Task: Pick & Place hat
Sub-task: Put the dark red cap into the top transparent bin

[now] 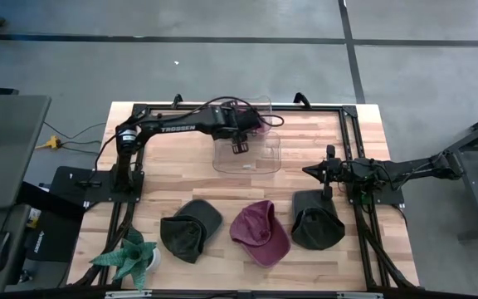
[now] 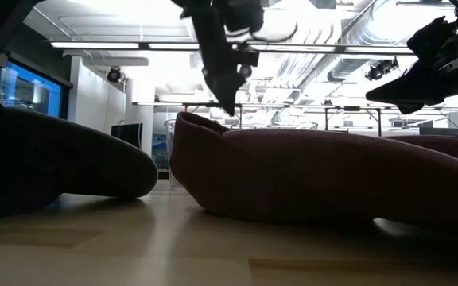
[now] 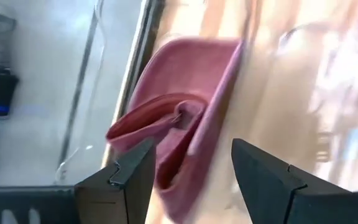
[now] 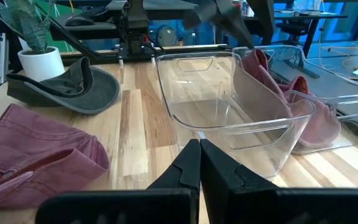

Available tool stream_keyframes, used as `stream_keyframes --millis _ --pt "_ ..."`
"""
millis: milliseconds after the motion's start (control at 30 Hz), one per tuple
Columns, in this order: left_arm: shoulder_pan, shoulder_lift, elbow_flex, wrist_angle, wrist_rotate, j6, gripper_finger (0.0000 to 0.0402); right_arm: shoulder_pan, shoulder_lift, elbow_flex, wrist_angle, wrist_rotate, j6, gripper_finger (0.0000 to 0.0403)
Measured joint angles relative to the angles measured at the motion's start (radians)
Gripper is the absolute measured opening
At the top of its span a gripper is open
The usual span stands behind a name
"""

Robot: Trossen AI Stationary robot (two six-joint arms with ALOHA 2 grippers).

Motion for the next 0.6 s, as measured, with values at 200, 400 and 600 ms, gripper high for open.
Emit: stream_keyframes --millis 200,400,600 --pt "-0.027 0.0 0.126 -0.102 0.115 -0.104 0.0199 0.0 0.0 0.0 0.0 0.0 0.0 0.0" --pt "-0.063 0.0 0.29 -0.25 0.273 -0.297 0.0199 0.0 0.0 0.0 0.0 0.0 0.0 0.0" --pt "-0.115 0.0 0.395 -0.369 0.396 -0.478 0.0199 0.0 0.0 0.0 0.0 0.0 0.0 0.0"
